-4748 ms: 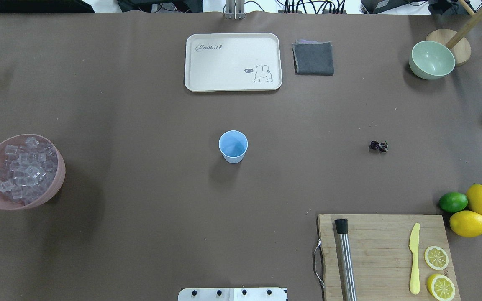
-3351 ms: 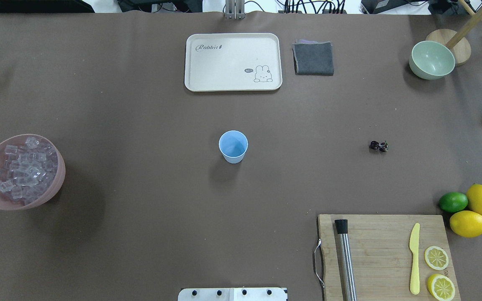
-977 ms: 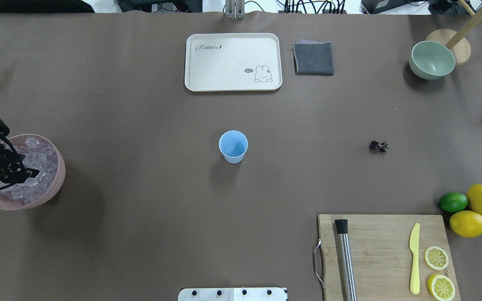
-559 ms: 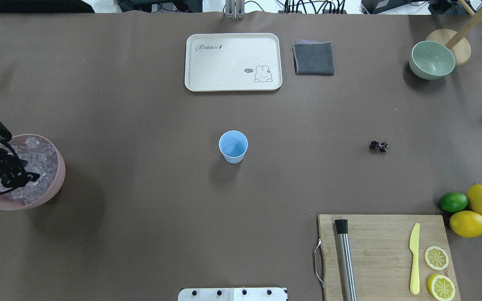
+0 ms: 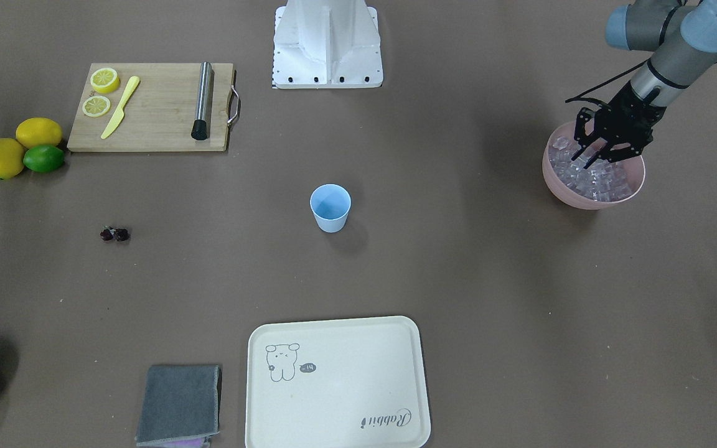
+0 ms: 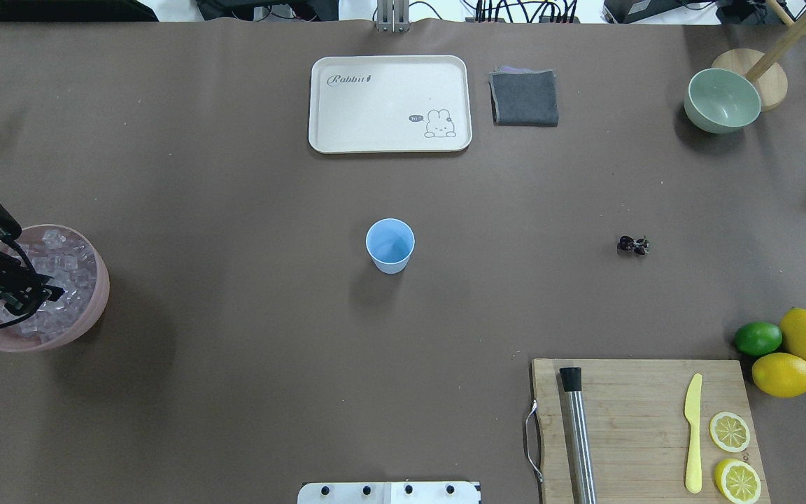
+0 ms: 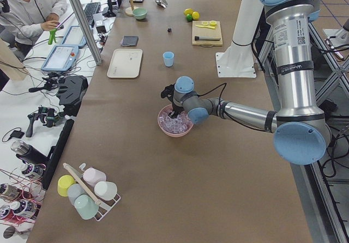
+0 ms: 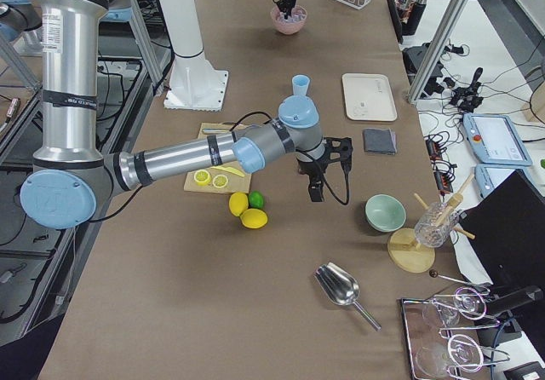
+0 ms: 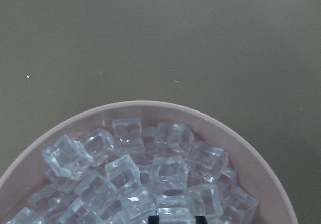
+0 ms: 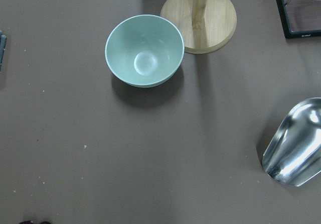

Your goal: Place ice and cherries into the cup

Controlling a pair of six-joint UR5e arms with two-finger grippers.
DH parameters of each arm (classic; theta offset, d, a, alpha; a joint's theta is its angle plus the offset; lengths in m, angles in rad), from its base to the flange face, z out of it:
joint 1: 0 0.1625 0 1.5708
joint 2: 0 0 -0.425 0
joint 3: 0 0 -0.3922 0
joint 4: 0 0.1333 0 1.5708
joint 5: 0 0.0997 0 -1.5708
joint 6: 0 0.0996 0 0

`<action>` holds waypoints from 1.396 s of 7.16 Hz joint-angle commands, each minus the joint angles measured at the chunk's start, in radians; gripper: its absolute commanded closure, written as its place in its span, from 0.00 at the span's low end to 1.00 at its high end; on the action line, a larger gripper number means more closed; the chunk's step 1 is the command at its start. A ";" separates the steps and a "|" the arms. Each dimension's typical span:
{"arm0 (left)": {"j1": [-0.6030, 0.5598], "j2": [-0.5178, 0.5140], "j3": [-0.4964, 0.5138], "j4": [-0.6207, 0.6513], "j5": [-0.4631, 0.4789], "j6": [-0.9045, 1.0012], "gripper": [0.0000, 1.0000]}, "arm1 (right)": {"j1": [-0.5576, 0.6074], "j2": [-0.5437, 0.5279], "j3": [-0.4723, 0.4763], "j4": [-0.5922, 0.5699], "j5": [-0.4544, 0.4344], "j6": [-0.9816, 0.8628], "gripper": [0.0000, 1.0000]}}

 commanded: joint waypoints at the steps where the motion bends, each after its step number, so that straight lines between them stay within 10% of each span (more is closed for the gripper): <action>1: -0.013 0.017 -0.008 -0.022 -0.048 0.001 1.00 | 0.000 0.002 0.000 0.001 0.002 0.001 0.00; 3: -0.103 -0.001 -0.025 -0.020 -0.218 -0.014 1.00 | 0.000 0.002 0.001 0.001 0.002 0.001 0.00; 6: -0.128 -0.256 0.010 -0.117 -0.233 -0.644 1.00 | 0.000 0.006 0.001 0.001 0.002 0.001 0.00; 10: 0.178 -0.514 0.116 -0.108 0.228 -0.990 1.00 | 0.000 0.011 0.001 0.001 0.002 0.001 0.00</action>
